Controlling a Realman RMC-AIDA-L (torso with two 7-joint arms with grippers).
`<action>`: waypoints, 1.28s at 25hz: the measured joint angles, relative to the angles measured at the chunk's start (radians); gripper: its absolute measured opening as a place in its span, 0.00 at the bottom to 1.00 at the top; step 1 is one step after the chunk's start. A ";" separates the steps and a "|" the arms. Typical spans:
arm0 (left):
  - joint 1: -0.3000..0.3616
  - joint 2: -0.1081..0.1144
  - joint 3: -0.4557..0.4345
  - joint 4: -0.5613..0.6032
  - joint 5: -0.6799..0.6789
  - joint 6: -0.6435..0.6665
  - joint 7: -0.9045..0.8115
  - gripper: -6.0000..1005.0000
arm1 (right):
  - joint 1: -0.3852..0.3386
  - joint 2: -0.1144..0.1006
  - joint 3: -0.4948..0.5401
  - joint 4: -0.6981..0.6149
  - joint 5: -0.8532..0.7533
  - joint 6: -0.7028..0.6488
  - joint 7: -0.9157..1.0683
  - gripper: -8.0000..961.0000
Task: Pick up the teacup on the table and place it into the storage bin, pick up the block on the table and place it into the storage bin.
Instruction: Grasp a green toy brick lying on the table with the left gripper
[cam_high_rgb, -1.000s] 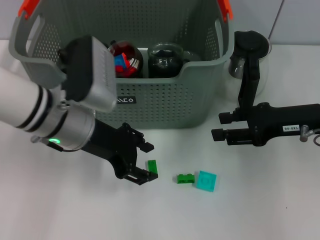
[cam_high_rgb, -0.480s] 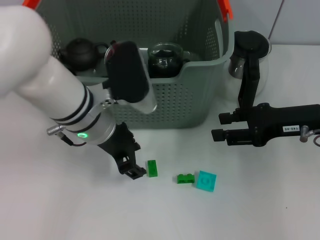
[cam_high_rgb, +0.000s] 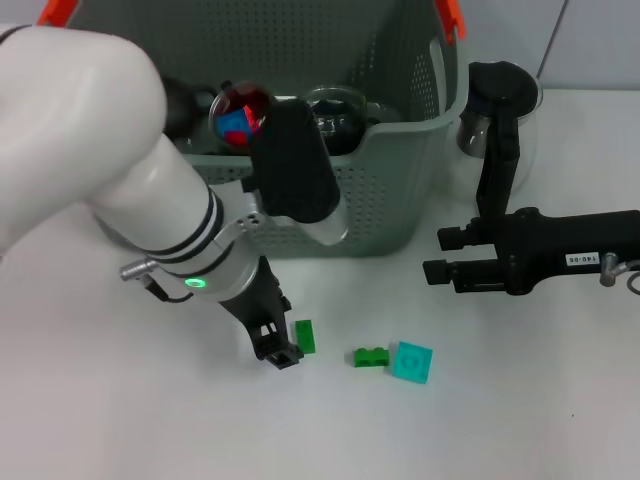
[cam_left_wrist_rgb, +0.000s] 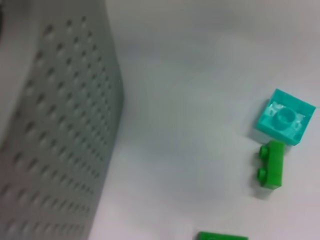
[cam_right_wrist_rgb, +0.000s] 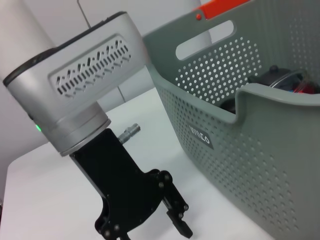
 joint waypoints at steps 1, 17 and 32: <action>-0.002 0.000 0.007 0.000 0.000 -0.001 -0.006 0.59 | 0.000 0.000 0.000 0.000 0.000 0.000 -0.001 0.67; -0.022 0.000 0.114 -0.022 0.004 -0.076 -0.057 0.59 | -0.011 -0.002 0.000 0.000 0.001 -0.003 -0.007 0.67; -0.042 0.000 0.148 -0.074 0.020 -0.116 -0.066 0.54 | -0.014 0.001 0.000 0.000 -0.001 -0.004 -0.007 0.67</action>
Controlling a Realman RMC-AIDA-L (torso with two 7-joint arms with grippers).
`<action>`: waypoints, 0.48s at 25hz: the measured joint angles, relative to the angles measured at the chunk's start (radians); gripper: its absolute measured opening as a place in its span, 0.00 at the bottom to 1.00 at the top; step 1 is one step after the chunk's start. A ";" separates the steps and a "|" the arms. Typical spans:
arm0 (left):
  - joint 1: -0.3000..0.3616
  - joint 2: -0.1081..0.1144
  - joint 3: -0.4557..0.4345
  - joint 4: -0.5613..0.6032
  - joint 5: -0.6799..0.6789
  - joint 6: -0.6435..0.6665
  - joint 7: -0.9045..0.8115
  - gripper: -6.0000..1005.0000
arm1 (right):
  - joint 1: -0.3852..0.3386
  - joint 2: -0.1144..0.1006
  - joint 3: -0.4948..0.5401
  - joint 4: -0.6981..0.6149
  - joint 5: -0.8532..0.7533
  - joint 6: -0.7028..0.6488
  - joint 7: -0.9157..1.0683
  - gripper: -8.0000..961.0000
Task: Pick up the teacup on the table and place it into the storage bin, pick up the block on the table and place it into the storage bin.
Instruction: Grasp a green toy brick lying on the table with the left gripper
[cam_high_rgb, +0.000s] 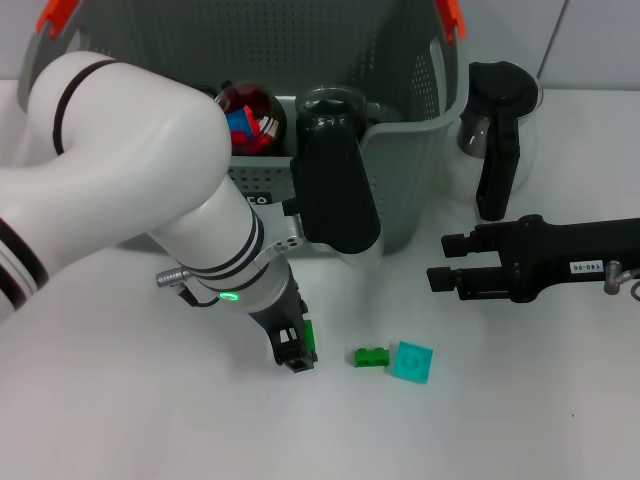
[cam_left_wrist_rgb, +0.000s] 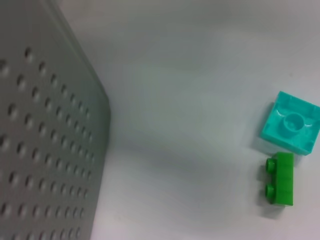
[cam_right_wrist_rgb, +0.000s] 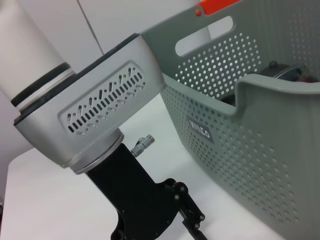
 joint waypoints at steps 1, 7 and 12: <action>0.000 0.000 0.000 0.000 0.000 0.000 0.000 0.53 | 0.000 0.000 0.000 0.000 0.000 0.000 0.000 0.67; -0.007 0.000 0.012 -0.011 0.004 0.002 -0.001 0.47 | -0.002 -0.001 0.000 0.000 0.000 0.002 0.000 0.67; -0.013 0.000 0.013 -0.013 0.004 0.009 -0.001 0.42 | -0.002 -0.001 0.000 0.000 0.000 0.004 0.000 0.67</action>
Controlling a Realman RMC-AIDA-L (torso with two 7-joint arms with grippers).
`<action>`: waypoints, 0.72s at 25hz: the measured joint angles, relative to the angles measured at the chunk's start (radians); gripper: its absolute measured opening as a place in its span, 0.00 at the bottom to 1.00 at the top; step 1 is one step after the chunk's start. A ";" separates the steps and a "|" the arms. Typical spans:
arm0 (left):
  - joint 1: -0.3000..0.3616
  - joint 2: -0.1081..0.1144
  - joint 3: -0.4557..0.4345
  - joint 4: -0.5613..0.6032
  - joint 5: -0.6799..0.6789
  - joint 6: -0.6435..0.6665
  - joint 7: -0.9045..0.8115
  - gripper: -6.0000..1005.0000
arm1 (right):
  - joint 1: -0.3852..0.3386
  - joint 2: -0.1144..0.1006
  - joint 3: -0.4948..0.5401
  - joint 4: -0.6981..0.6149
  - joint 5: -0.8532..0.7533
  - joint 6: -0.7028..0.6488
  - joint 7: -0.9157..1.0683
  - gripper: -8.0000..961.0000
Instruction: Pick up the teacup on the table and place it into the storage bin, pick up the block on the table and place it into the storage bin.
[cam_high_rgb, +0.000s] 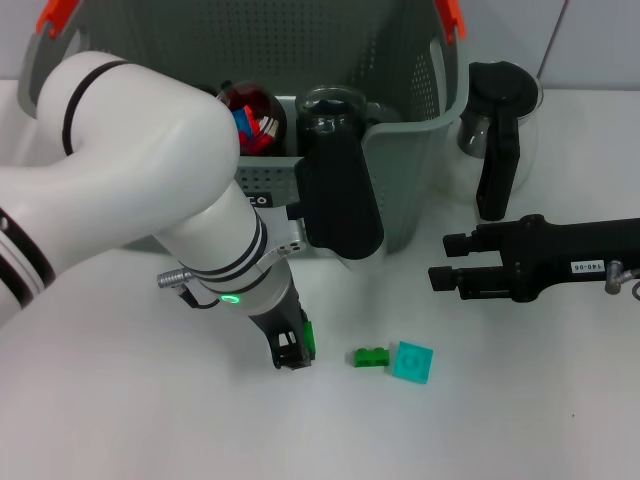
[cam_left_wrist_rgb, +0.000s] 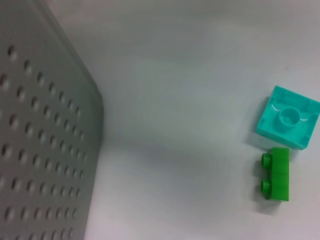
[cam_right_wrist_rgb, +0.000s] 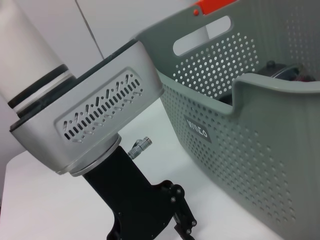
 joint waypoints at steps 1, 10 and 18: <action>-0.001 0.000 0.000 0.000 0.001 0.002 0.000 0.42 | 0.000 0.000 0.000 0.000 0.000 0.000 0.000 0.67; 0.000 0.001 -0.040 0.060 -0.022 0.086 0.006 0.41 | -0.003 0.000 0.000 0.000 0.000 0.000 0.002 0.67; 0.039 0.008 -0.405 0.292 -0.336 0.410 0.159 0.42 | -0.008 0.000 0.000 0.000 0.003 -0.004 0.002 0.67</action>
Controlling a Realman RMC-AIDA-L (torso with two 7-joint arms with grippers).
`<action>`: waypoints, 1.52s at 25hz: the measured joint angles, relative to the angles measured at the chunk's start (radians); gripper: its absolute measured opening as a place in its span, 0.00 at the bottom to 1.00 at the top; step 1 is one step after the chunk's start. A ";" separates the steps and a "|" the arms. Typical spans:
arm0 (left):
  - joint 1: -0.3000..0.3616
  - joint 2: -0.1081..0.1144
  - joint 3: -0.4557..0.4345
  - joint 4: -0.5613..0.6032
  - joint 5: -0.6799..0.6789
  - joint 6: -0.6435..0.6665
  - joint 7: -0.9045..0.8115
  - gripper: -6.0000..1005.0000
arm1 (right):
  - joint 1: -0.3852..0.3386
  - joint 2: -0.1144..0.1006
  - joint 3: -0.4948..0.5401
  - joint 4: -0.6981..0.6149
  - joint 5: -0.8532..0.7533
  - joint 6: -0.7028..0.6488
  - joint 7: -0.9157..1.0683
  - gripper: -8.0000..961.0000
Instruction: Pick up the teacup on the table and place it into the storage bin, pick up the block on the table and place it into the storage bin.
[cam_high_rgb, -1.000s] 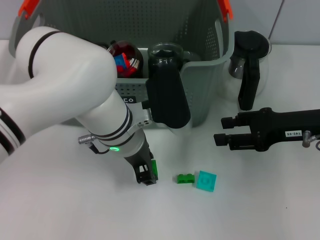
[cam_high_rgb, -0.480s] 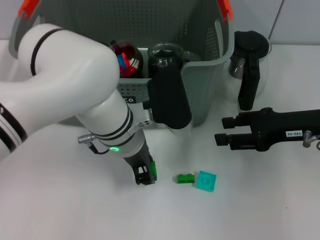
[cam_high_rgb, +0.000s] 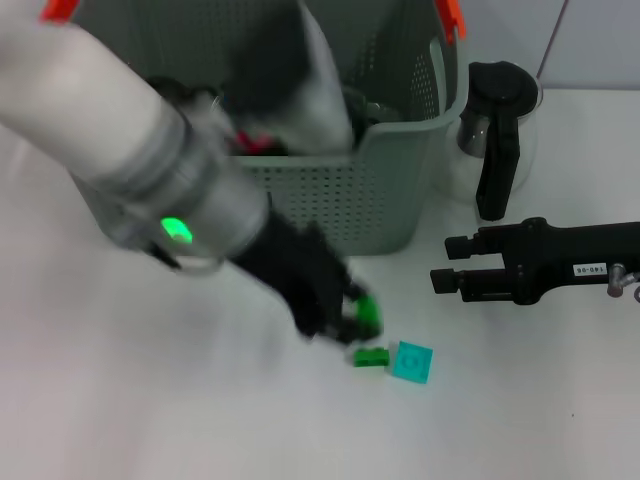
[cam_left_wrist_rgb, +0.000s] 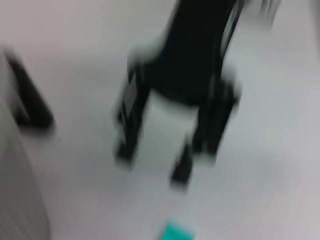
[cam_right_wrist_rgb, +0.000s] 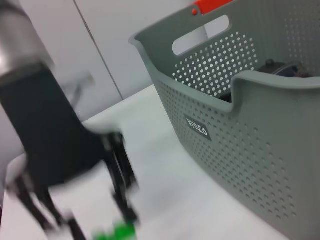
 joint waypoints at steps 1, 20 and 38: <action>0.000 0.002 -0.074 0.015 -0.047 0.026 0.018 0.42 | 0.000 0.000 0.000 0.000 0.000 -0.001 0.000 0.67; -0.104 0.049 -0.381 -0.351 0.017 -0.644 0.090 0.46 | -0.011 0.007 0.000 -0.001 0.001 -0.005 -0.003 0.67; -0.172 0.048 -0.377 -0.481 0.233 -0.741 0.000 0.49 | -0.015 0.008 0.000 -0.003 0.002 -0.011 -0.003 0.67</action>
